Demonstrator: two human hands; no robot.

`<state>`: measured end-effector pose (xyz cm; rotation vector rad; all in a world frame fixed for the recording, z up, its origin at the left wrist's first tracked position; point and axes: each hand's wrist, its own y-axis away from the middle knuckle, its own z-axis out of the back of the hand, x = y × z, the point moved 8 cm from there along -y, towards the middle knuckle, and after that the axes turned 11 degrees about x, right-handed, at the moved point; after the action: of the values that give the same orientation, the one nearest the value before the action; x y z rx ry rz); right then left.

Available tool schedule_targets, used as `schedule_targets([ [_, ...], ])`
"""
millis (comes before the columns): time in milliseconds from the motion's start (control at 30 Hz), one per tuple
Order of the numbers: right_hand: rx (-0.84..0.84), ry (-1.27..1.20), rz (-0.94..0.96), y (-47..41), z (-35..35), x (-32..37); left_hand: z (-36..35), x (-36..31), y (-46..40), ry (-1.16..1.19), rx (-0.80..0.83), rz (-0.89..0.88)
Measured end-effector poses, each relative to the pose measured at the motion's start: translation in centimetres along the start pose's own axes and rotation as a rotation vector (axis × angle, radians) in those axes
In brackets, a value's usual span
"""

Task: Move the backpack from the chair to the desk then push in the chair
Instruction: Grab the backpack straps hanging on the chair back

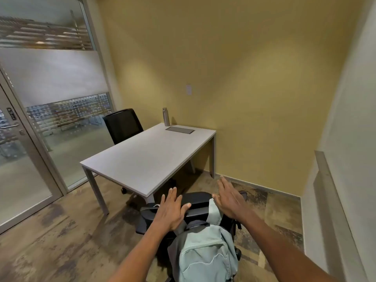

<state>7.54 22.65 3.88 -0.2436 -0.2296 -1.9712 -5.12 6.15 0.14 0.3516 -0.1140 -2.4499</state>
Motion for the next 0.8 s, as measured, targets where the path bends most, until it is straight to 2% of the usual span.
schedule_targets([
  [167,0.118,-0.084,-0.051,-0.1,-2.1,-0.2,-1.8,0.5,-0.1,-0.054,0.101,0.052],
  [533,0.179,-0.106,-0.284,-2.3,-3.2,-0.2,-2.2,0.5,-0.2,-0.184,0.014,0.029],
  [700,0.225,0.015,-0.386,-3.2,-2.5,0.9,-2.5,0.5,0.1,-0.200,-0.013,0.014],
  [800,0.193,0.115,-0.389,-3.5,-1.5,1.4,-2.6,0.6,0.1,-0.211,-0.026,-0.004],
])
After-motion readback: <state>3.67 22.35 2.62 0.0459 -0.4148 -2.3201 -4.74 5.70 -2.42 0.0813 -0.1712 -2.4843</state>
